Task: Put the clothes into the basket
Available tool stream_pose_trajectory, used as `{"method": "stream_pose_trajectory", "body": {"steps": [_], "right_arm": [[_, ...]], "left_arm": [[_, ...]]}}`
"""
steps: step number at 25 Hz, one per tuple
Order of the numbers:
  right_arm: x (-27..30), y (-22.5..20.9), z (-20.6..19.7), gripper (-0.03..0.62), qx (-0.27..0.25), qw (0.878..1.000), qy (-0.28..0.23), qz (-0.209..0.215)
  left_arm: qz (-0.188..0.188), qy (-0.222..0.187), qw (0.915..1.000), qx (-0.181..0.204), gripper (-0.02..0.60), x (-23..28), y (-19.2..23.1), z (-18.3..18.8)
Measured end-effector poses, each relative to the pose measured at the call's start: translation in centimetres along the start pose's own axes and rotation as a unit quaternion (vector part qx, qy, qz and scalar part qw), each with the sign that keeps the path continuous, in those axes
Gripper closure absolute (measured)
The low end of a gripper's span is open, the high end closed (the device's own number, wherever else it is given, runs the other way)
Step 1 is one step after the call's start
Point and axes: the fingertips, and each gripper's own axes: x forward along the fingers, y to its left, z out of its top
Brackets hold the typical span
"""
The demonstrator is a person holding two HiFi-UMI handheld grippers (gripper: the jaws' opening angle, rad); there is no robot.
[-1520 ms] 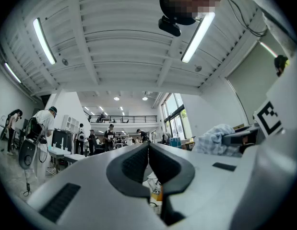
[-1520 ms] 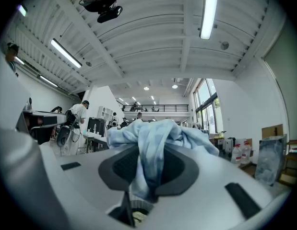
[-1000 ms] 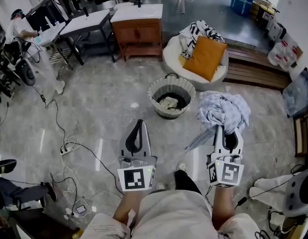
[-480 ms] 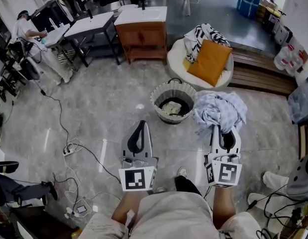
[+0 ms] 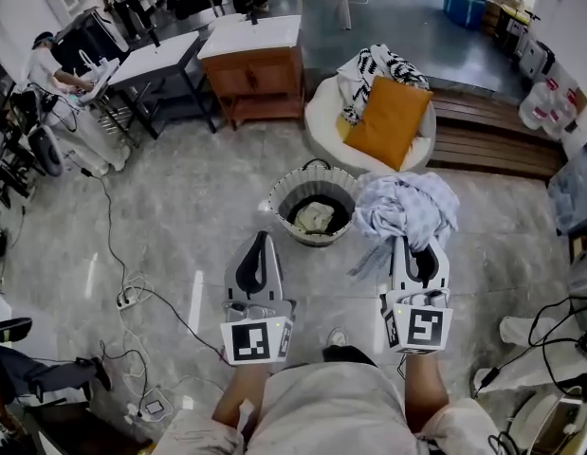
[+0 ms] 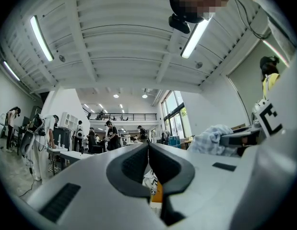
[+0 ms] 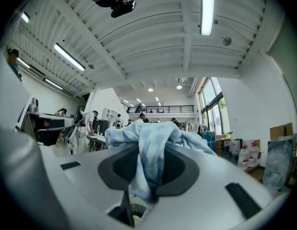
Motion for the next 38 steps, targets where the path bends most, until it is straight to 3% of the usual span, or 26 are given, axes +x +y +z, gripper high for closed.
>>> {"method": "stream_pose_trajectory", "body": {"steps": [8,18,27,34,38], "right_arm": [[2.7,-5.0,-1.4,0.511,0.005,1.000,0.004,0.012],[5.2,-5.7,-3.1,0.511,0.014,1.000,0.010,0.025],[10.6,-2.3,-3.7,0.511,0.002,0.999,0.014,0.038],[18.3,0.7,-3.2,0.511,-0.004,0.999,0.008,0.053],[23.0,2.4,-2.9,0.511,-0.006,0.999,0.012,0.047]], "left_arm": [[0.010,0.011,0.9999,-0.003,0.574,4.2,-3.6,-1.2],[0.008,0.018,0.9998,-0.001,0.574,6.5,-4.2,-2.7],[0.016,0.015,0.9996,-0.019,0.574,9.8,0.6,-5.2],[0.022,0.017,0.9988,-0.040,0.574,15.3,6.3,-6.6],[0.015,0.022,0.9992,-0.031,0.574,18.7,9.7,-7.4]]}}
